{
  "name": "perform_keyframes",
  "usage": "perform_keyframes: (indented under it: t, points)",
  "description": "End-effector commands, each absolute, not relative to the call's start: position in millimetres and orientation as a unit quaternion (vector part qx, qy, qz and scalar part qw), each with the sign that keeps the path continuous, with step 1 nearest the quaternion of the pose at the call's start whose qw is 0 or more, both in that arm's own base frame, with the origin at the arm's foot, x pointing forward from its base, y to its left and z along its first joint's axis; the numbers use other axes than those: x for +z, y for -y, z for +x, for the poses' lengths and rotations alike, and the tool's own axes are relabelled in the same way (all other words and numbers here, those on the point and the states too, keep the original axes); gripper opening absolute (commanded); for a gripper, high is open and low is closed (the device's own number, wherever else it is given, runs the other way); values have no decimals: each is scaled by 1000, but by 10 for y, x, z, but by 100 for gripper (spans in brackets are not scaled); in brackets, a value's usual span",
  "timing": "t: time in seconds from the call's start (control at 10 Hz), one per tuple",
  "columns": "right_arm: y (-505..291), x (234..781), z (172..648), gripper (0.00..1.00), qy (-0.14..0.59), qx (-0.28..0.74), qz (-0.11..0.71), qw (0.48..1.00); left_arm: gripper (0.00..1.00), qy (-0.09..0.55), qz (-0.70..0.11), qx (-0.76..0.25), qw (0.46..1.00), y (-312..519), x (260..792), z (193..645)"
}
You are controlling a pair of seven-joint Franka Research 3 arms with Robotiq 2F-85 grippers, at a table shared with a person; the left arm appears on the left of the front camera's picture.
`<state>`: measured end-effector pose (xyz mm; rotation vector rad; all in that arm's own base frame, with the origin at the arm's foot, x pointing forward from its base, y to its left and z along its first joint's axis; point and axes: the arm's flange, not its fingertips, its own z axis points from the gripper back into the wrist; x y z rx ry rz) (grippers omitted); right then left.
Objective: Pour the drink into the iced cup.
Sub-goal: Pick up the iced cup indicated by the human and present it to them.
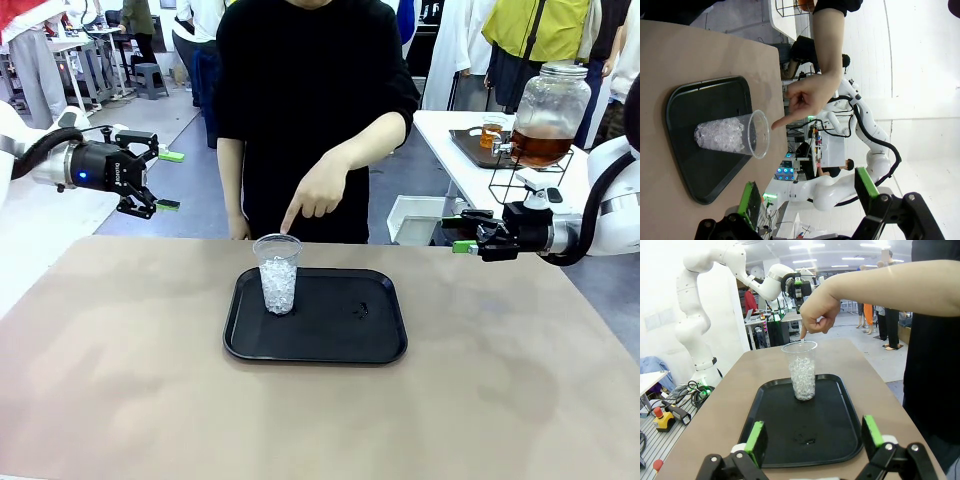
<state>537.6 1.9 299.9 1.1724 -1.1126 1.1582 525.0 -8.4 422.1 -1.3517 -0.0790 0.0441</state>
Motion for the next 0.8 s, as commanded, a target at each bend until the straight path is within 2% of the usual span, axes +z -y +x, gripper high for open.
perform_keyframes:
  t: [0.0, 0.7]
  points:
    - [-33, 3021, 5352, 100, 475, 483, 498, 541, 100, 41, -627, 18, 777, 85, 4239, 5247]
    - [-33, 3021, 5352, 100, 475, 483, 498, 541, 100, 41, -627, 18, 777, 85, 4239, 5247]
